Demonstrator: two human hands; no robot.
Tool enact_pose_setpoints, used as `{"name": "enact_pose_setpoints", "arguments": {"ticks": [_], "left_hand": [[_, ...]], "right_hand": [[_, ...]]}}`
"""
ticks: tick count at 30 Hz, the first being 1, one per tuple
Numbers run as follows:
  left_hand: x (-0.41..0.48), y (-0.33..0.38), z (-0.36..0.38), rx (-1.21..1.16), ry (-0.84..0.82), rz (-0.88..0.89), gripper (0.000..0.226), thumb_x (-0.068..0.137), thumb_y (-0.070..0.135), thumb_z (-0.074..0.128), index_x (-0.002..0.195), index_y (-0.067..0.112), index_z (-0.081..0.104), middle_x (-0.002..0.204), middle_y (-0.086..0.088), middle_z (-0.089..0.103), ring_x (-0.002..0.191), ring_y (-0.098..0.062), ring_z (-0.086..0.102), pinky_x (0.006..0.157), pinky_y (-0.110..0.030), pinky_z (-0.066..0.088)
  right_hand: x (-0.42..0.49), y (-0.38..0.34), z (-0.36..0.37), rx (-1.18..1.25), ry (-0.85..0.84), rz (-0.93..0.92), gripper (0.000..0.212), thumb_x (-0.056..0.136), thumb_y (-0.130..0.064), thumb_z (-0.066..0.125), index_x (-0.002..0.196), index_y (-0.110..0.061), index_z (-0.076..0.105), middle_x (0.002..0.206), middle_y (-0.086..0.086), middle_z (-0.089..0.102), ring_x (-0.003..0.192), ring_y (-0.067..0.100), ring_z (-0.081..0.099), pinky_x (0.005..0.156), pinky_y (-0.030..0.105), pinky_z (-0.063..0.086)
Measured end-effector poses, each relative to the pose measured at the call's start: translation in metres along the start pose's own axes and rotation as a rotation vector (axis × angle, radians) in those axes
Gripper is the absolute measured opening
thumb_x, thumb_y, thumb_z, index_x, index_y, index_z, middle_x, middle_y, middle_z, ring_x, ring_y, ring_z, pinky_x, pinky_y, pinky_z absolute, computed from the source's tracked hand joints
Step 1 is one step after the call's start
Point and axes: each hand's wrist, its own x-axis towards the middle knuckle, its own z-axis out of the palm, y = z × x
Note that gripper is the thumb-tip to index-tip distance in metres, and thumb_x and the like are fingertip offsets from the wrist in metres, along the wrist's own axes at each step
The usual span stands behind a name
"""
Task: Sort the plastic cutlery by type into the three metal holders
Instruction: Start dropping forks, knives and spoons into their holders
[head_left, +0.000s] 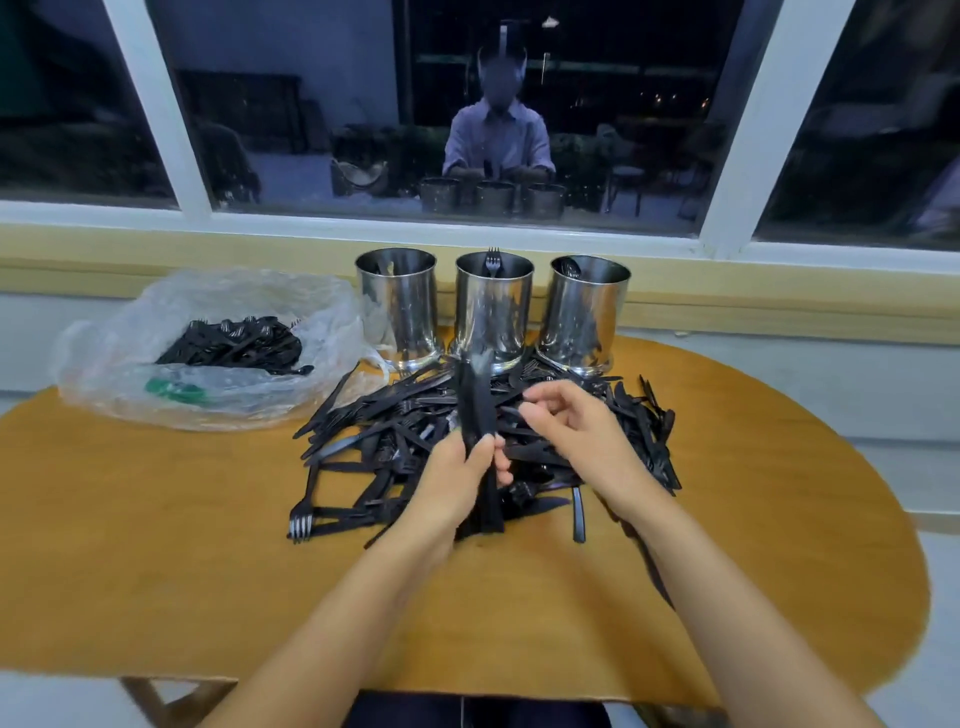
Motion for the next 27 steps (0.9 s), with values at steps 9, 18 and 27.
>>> {"name": "enact_pose_setpoints", "arguments": {"ticks": [9, 18, 27], "left_hand": [[-0.033, -0.065, 0.01, 0.27, -0.278, 0.209, 0.016, 0.105, 0.013, 0.039, 0.1, 0.019, 0.052, 0.076, 0.008, 0.056, 0.071, -0.006, 0.058, 0.076, -0.023, 0.048], [-0.009, -0.046, -0.006, 0.243, -0.203, 0.282, 0.005, 0.101, 0.024, 0.051, 0.101, 0.02, 0.054, 0.08, 0.005, 0.067, 0.081, -0.01, 0.066, 0.078, -0.02, 0.049], [0.076, -0.02, -0.043, 0.262, -0.051, 0.208, 0.01, 0.104, 0.015, 0.042, 0.105, 0.014, 0.053, 0.067, 0.003, 0.054, 0.06, -0.011, 0.055, 0.062, -0.023, 0.048]], "right_hand": [[-0.032, 0.012, 0.007, 0.148, -0.155, -0.012, 0.021, 0.083, -0.019, 0.076, 0.102, -0.017, 0.067, 0.094, 0.015, 0.067, 0.08, 0.036, 0.063, 0.081, 0.052, 0.055], [0.007, 0.008, 0.016, 0.083, -0.114, -0.035, 0.02, 0.088, -0.022, 0.069, 0.075, -0.01, 0.06, 0.06, -0.012, 0.054, 0.057, 0.004, 0.051, 0.058, 0.02, 0.042], [0.077, 0.012, 0.041, 0.293, 0.035, 0.03, 0.017, 0.091, -0.021, 0.066, 0.108, -0.019, 0.062, 0.089, -0.001, 0.058, 0.06, 0.005, 0.05, 0.053, 0.019, 0.04]]}}
